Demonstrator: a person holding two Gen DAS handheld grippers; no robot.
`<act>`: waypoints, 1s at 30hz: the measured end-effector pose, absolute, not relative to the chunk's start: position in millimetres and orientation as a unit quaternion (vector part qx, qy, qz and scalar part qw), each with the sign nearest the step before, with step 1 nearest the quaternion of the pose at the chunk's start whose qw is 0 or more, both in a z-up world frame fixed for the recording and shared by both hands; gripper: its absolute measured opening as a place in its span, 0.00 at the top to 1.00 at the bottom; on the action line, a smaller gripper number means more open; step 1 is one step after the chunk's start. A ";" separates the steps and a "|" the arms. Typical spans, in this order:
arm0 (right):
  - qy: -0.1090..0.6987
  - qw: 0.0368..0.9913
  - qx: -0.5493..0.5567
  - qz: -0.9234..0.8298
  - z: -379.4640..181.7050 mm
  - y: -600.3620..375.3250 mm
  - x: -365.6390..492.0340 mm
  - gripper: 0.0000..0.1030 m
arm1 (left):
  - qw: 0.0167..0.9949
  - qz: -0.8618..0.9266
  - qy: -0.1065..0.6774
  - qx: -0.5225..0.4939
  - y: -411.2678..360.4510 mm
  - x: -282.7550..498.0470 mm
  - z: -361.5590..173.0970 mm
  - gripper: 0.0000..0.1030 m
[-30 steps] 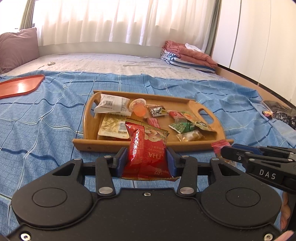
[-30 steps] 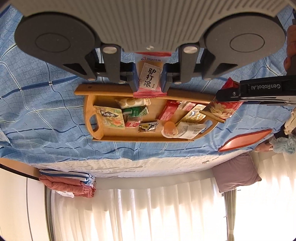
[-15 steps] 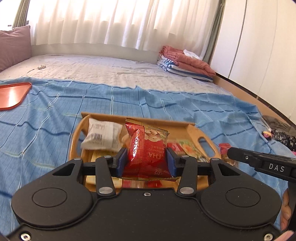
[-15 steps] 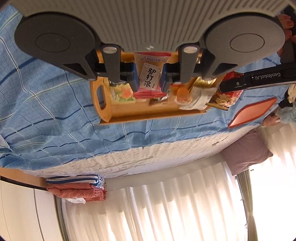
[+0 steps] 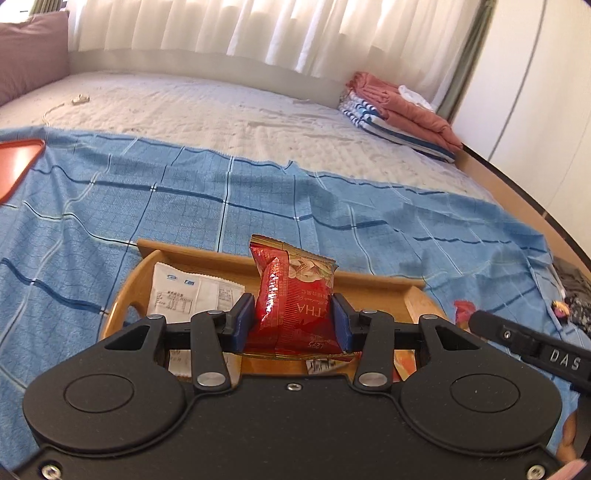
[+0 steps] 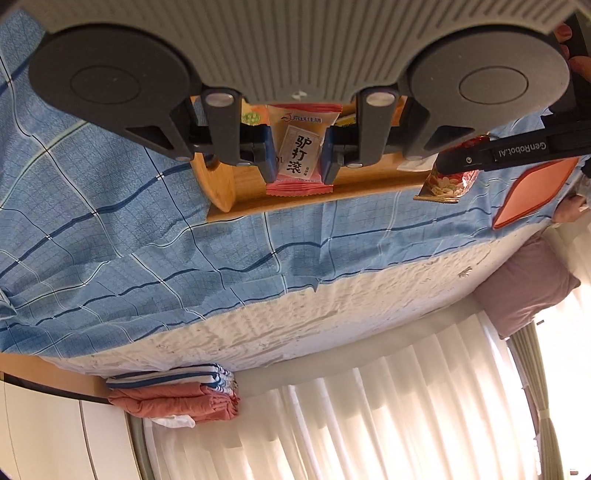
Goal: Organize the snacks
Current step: 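Carry the red bag and white pack over the tray with both grippers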
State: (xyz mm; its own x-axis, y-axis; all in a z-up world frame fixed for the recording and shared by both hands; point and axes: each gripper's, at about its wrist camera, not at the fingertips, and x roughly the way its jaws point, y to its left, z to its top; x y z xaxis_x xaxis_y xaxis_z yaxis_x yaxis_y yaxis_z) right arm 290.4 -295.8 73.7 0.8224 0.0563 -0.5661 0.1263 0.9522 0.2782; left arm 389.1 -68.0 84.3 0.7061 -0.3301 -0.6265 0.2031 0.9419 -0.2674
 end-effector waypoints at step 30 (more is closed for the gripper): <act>0.355 0.926 0.121 -0.047 -1.0 -285.8 395.7 0.72 | 0.907 -0.130 0.394 -0.073 -97.8 458.9 6.8 0.59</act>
State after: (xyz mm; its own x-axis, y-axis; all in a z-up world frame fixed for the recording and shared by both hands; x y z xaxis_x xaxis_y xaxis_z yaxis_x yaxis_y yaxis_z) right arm 395.7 -285.8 -1.0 0.7438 -0.0005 -0.6684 0.1723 0.9663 0.1910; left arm 458.9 -97.8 6.8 0.6550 -0.2930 -0.6965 0.1781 0.9556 -0.2345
